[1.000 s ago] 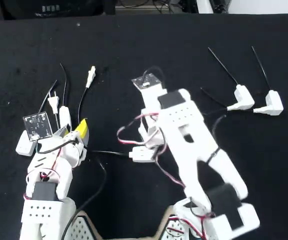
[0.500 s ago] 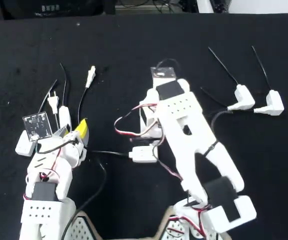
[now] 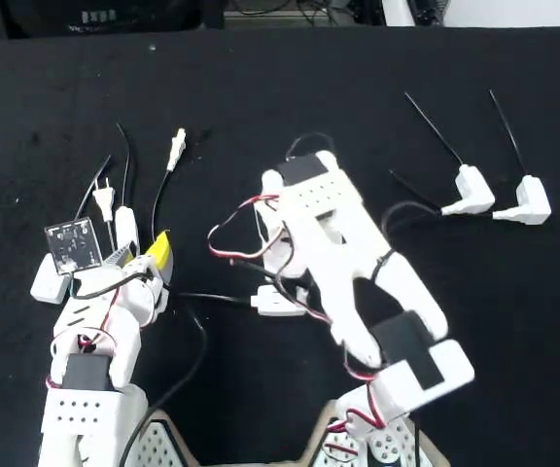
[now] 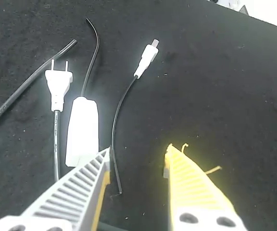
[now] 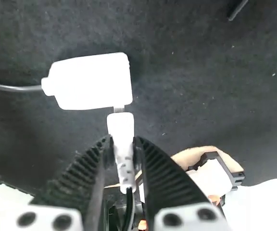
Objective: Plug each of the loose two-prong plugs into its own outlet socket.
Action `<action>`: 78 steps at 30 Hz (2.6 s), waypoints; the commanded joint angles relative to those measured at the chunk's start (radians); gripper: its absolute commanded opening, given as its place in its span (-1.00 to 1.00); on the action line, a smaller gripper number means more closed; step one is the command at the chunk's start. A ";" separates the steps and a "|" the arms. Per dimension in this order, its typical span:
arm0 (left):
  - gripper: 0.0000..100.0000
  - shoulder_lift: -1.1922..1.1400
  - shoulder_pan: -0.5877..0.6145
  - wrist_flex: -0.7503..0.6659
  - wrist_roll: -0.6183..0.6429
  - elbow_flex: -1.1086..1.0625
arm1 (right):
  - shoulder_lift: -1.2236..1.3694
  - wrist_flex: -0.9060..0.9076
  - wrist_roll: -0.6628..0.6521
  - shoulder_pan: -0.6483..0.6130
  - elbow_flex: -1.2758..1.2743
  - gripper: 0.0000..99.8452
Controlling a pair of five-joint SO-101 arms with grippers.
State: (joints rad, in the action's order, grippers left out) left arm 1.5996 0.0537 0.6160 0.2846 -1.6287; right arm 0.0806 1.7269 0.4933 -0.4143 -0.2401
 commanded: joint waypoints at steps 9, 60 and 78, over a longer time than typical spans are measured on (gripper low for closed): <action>-0.62 0.014 0.001 -0.008 0.011 0.012 | 0.067 0.031 0.005 -0.012 0.107 -0.98; -0.62 0.014 0.001 -0.009 0.011 0.013 | 0.156 -0.060 -0.060 -0.002 0.081 -0.98; -0.62 0.014 0.001 -0.009 0.011 0.012 | 0.223 -0.098 -0.394 -0.005 0.139 -0.98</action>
State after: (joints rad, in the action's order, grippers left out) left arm 1.5996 0.0537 0.6160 0.2846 -1.6287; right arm 0.3061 1.6425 0.2232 -0.4143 -0.1649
